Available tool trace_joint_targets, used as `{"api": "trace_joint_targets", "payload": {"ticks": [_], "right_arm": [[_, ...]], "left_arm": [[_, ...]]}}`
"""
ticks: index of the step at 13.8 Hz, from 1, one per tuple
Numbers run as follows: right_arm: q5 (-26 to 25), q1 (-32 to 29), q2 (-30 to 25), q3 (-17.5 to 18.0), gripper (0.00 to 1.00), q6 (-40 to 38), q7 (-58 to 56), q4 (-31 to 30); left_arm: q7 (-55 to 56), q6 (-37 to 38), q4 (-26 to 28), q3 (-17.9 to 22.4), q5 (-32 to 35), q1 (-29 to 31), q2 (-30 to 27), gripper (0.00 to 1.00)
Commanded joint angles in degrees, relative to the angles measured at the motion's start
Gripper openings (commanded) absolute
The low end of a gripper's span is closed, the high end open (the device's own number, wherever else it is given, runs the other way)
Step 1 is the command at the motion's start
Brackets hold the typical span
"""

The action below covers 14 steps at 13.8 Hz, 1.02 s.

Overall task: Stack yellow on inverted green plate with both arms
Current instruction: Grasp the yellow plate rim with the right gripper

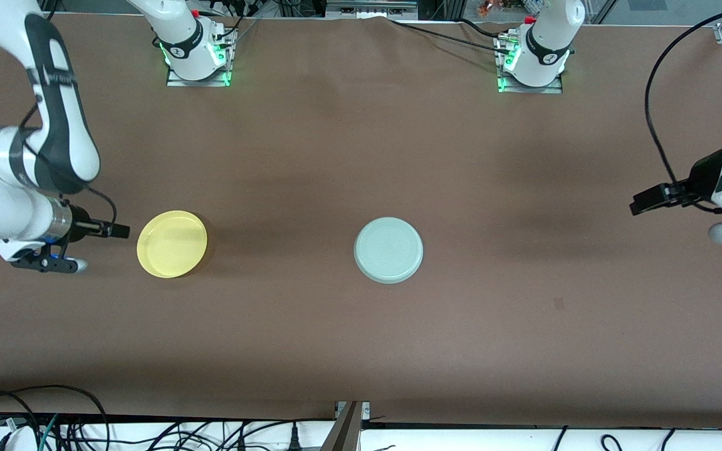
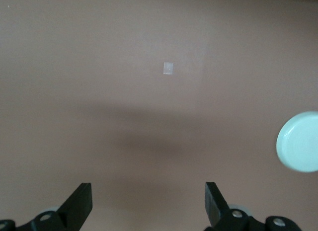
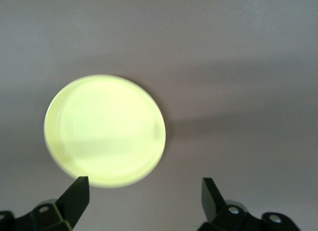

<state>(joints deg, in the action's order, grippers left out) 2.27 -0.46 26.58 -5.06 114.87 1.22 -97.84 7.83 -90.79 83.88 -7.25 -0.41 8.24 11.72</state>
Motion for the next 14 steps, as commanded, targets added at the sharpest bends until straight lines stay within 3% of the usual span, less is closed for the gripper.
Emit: {"api": "trace_joint_targets", "payload": {"ticks": [1,3,5,6,7,8,9,11,14], "right_arm": [[5.9,-4.4,5.0,0.6,0.99,4.8,-9.3,0.3],[12.2,-5.5,8.0,0.6,0.9,6.5,-12.5,-0.2],[13.2,-5.4,8.6,0.6,0.81,9.0,-12.5,-1.6],[13.8,-5.4,9.3,0.7,0.71,9.6,-12.5,-2.4],[14.0,-5.4,9.7,0.7,0.69,10.0,-12.6,-3.1],[14.0,-5.4,9.8,0.7,0.56,10.3,-13.0,-3.2],[14.5,-5.4,9.7,0.7,0.27,9.9,-12.7,-3.2],[15.1,-5.4,9.8,0.8,0.0,9.2,-13.2,-3.1],[15.1,-4.3,10.2,1.0,0.0,6.5,-13.3,-2.8]], "left_arm": [[-4.5,3.1,3.3,-0.4,-1.3,1.4,-4.2,1.0],[-4.3,5.3,3.5,0.7,-1.3,1.0,-4.9,1.0],[-4.3,5.4,4.2,1.4,-1.3,0.2,-5.2,1.0],[-4.3,5.4,3.9,1.3,-1.3,0.2,-4.8,1.0],[-4.6,5.3,3.5,1.3,-1.3,0.7,-4.0,1.0],[-4.8,5.2,3.4,1.3,-1.3,1.0,-3.2,1.0],[-4.8,5.2,3.3,1.3,-1.3,1.1,-3.0,1.0],[-4.8,5.0,2.7,1.2,-0.6,1.0,-2.8,1.0],[-4.8,5.0,1.1,1.1,-0.4,0.5,-2.0,1.0]]}}
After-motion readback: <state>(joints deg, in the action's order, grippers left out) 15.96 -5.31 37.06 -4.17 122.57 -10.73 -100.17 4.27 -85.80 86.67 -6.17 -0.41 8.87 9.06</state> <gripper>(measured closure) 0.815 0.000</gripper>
